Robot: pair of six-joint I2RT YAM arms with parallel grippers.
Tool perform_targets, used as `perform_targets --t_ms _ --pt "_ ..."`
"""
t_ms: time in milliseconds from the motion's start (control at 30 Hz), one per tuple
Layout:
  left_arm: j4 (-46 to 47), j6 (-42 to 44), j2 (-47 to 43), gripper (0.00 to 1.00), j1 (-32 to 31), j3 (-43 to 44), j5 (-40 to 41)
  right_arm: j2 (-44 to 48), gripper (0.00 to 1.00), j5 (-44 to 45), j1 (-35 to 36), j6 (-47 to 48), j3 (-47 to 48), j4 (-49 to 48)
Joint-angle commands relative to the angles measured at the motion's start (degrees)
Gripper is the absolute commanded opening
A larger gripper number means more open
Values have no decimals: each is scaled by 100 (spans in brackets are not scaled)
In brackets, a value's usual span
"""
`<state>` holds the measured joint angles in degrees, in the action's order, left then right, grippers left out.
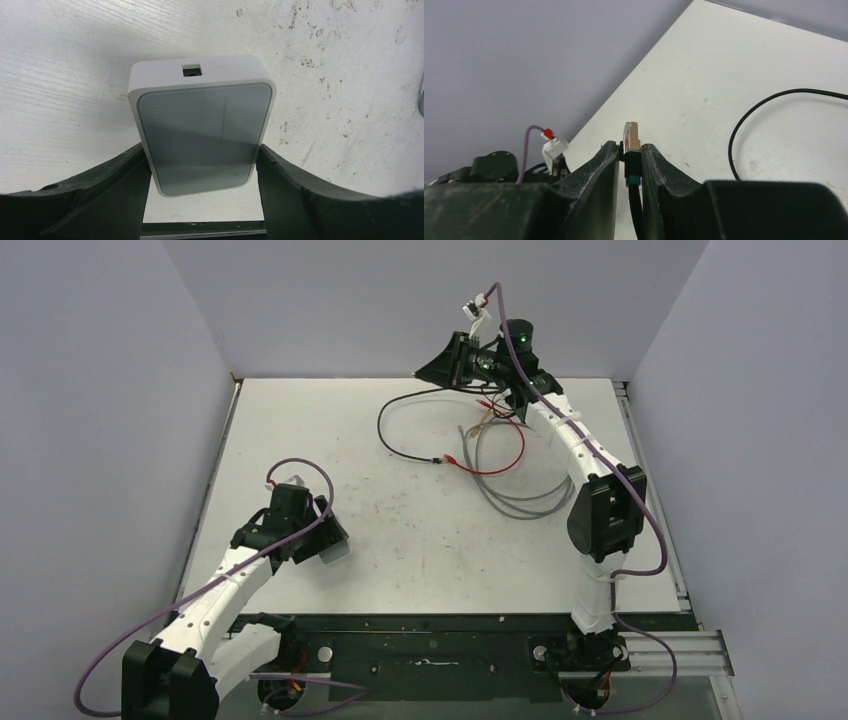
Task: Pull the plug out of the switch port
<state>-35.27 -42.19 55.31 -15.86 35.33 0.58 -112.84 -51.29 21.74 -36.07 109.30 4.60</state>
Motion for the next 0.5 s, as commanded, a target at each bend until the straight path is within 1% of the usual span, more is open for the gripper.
perform_targets --t_ms 0,133,233,333,467 --pt "280 45 -124 0 36 36 -58 -162 5 310 -342 656 133 49" --pt "346 29 -134 0 37 14 -202 -317 5 482 -413 1150 -61 235" --pt "440 4 -105 0 41 -13 -287 -389 5 542 -417 1285 -373 200" --pt "499 -8 -22 0 41 -18 -333 -430 9 623 -413 1454 -701 233" --pt "582 -26 138 0 46 -39 -376 -332 10 739 -416 1641 -1278 233"
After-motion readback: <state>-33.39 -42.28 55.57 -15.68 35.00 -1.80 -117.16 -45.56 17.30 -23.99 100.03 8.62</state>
